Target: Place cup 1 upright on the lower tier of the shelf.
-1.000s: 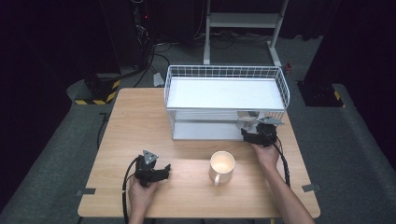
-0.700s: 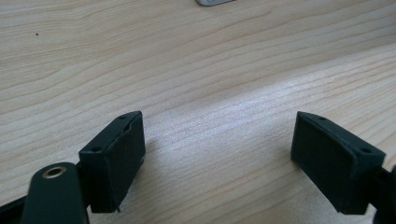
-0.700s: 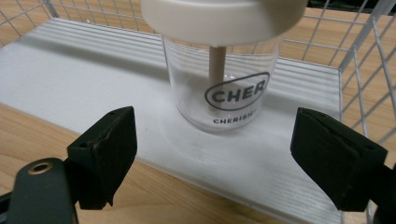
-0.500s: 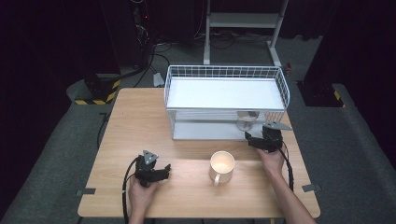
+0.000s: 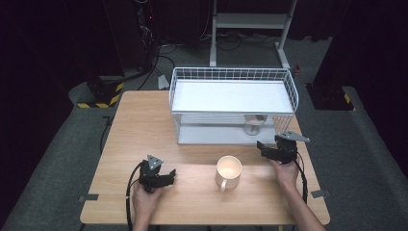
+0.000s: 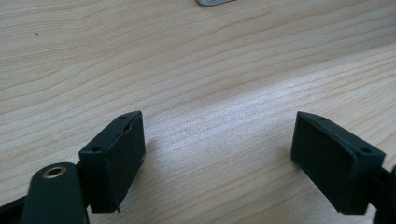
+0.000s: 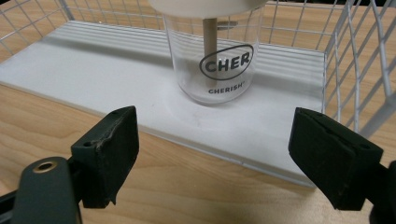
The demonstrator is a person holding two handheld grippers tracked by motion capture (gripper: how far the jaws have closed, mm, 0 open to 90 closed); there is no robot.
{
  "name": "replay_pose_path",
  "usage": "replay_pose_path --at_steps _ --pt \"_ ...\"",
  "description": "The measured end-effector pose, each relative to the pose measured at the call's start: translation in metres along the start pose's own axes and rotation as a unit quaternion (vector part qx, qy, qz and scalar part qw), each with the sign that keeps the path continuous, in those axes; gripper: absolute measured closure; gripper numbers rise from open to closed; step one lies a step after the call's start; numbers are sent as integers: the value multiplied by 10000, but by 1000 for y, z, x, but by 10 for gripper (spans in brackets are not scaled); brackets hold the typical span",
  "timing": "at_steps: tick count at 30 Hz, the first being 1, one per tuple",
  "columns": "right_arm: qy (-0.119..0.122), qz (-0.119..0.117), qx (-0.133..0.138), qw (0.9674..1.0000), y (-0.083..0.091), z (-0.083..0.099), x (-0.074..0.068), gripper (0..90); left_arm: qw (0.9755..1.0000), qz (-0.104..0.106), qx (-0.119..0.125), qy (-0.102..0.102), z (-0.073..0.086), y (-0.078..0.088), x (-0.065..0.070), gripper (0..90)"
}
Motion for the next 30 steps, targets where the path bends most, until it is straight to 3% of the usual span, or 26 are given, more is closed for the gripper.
replay_pose_path --at_steps 18,25,30 --pt "72 -58 -7 10000 22 14 -5 172 10000 -1 0 -3 0 0 0 178" --pt "223 -34 -109 9997 33 26 -6 174 10000 -1 0 -4 0 0 0 178" --pt "204 -33 -184 9996 39 38 -7 175 10000 -2 0 -8 0 0 0 179"
Point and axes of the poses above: each handheld gripper's, and its own axes: y roughly backward along the jaws, z roughly out of its underside, x roughly to its right, the point moved 4 cm from there along -y, roughly forward along the jaws, and after that the axes turned 5 degrees about x, right-handed, at the moved point
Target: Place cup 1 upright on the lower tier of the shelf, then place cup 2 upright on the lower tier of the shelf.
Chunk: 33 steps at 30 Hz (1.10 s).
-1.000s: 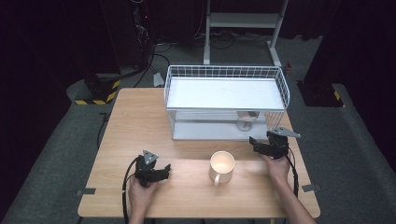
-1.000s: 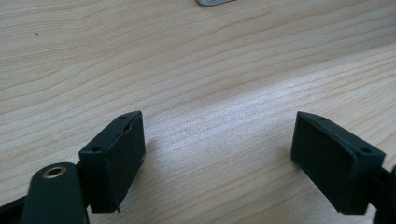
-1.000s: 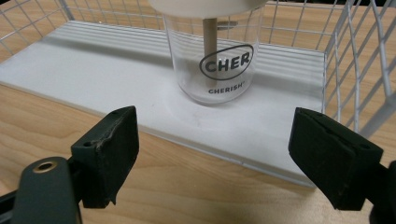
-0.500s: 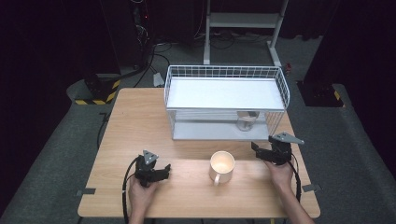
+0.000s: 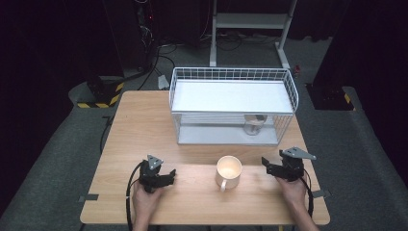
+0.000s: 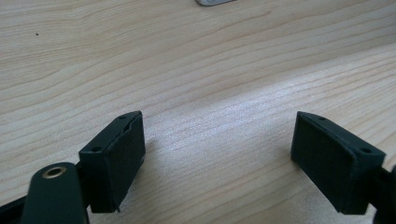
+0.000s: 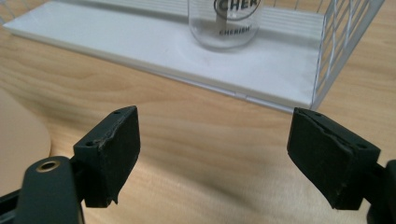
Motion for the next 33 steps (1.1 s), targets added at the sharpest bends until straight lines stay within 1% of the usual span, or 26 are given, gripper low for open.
replay_pose_path --at_steps 2,3,5,8,10,13,14,15,16,18,20,23,25,26,27,28,29,30,31,33 --pt "24 -17 -72 10000 2 5 -1 176 10000 -1 9 13 0 0 0 179" --pt "76 -16 -68 9999 2 7 -1 177 10000 -2 9 10 0 0 0 179" --pt "48 -6 -140 9999 5 11 -3 180 10000 4 -2 14 0 0 0 179" --pt "209 61 -234 9995 6 17 -4 183 10000 3 7 27 0 0 0 179" --pt "209 75 -334 9992 6 23 -5 184 10000 0 1 2 0 0 0 179" --pt "175 58 -407 9990 6 31 -5 186 10000 10 3 28 0 0 0 178" --pt "230 69 -430 9988 6 33 -4 187 10000 12 -4 20 0 0 0 178" --pt "212 100 -478 9986 7 35 -5 187 10000 12 -5 18 0 0 0 178" --pt "250 98 -492 9984 7 36 -5 188 10000 13 -6 21 0 0 0 178" --pt "249 117 -564 9980 7 37 -6 191 10000 -12 5 35 0 0 0 178" --pt "322 97 -582 9977 7 38 -6 192 10000 -16 2 53 0 0 1 178" --pt "365 136 -687 9969 7 39 -8 194 10000 -23 -2 61 0 0 1 176" --pt "410 139 -731 9964 6 39 -8 197 10000 -36 -34 50 0 -1 2 157" --pt "421 148 -774 9960 6 40 -8 198 10000 -31 -50 64 0 -1 2 152" --pt "419 179 -847 9954 5 40 -8 194 10000 -41 -40 18 -1 -1 2 150" --pt "438 192 -880 9950 5 40 -8 193 10000 -41 -50 25 -1 -1 2 150" --pt "404 171 -886 9951 5 40 -7 192 10000 -42 -60 61 -1 -1 3 150" --pt "353 166 -900 9952 5 41 -6 193 9999 -26 -86 61 -2 -1 3 148" --pt "356 173 -902 9951 5 41 -6 193 9999 11 -104 59 -2 -1 5 145" --pt "373 166 -895 9951 5 41 -6 193 9999 69 -79 -20 -5 0 8 144"
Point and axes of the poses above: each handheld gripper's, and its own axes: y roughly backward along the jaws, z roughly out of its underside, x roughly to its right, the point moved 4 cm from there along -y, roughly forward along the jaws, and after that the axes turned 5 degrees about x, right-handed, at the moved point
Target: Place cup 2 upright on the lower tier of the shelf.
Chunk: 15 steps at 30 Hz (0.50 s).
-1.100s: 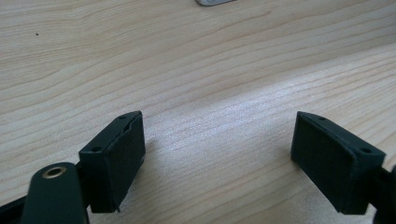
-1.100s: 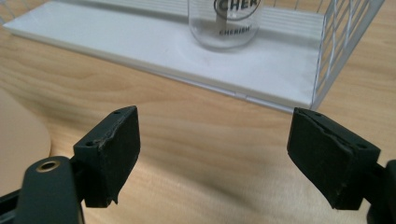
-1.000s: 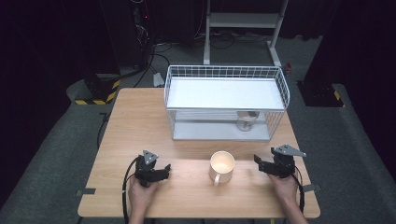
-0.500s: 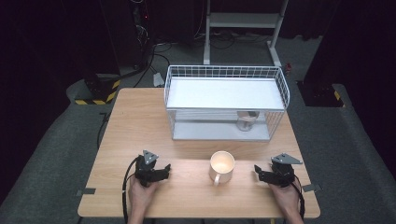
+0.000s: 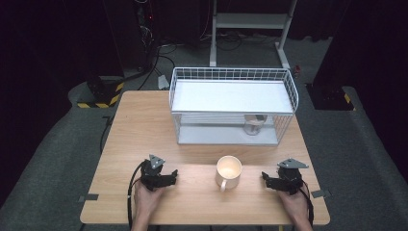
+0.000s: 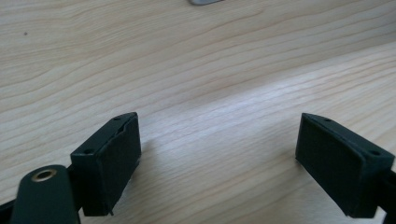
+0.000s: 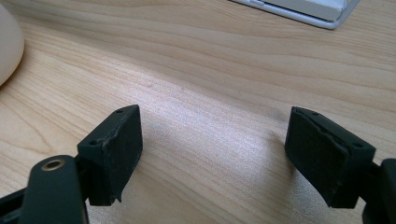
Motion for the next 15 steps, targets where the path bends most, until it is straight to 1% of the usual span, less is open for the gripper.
replay_pose_path --at_steps 1,4,5,8,9,12,15 --pt "0 1 -1 10000 0 0 0 193 10000 34 38 -19 -1 1 3 144" --pt "-7 12 -2 10000 -1 0 0 191 9998 179 72 12 -4 3 8 144" --pt "-10 12 -2 10000 -1 -1 -1 191 9996 259 87 17 -5 4 12 143" --pt "-11 13 -1 10000 -1 -1 -1 191 9991 416 108 -49 -7 7 21 142" --pt "-9 14 -2 10000 -1 -1 -1 191 9988 470 120 -42 -8 8 24 141" --pt "-8 13 -2 10000 -1 -1 -1 191 9975 680 184 -33 -11 11 32 136" --pt "-1 13 -5 10000 -1 0 -1 191 9962 846 223 17 -13 14 40 125"
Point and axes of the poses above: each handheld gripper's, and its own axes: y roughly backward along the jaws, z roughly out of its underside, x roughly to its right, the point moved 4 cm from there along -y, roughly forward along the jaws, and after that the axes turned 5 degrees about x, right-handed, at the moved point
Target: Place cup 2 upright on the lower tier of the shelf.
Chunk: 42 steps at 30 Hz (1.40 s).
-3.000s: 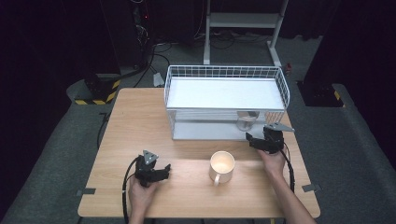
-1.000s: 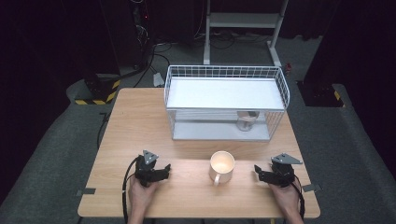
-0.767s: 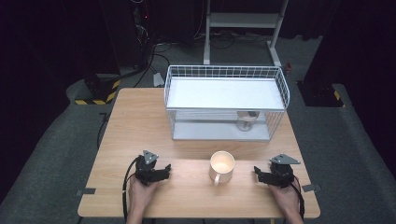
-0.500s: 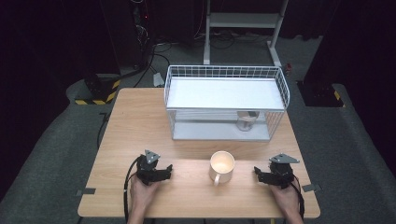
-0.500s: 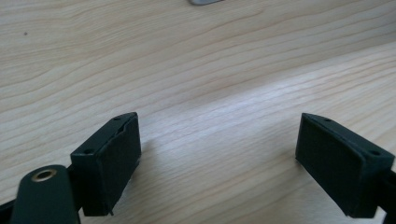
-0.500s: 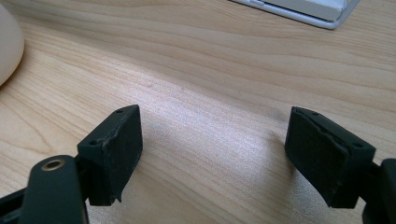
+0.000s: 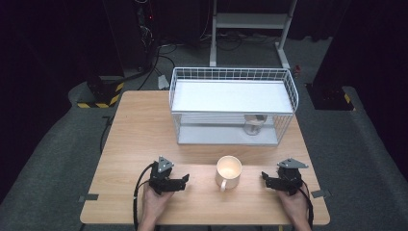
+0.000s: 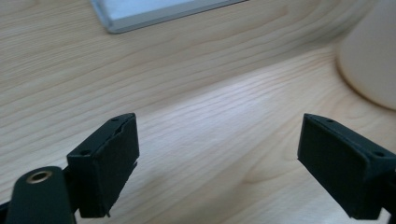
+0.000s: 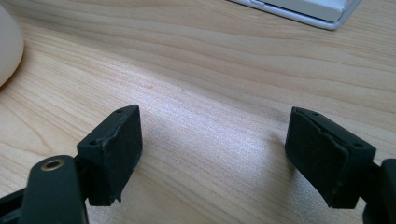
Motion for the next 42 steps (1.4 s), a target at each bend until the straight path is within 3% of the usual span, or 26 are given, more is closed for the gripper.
replay_pose_path --at_steps 8,13,19,42 --pt "0 0 0 10000 0 0 0 191 9993 375 49 -83 -7 1 23 89" --pt "-8 -1 3 10000 0 0 0 191 9980 597 171 -138 -14 5 38 71" --pt "-14 2 2 10000 0 0 0 191 9962 814 132 -268 -20 5 56 47" --pt "-18 6 2 10000 0 0 0 191 9909 1166 177 -656 -46 -6 97 21"
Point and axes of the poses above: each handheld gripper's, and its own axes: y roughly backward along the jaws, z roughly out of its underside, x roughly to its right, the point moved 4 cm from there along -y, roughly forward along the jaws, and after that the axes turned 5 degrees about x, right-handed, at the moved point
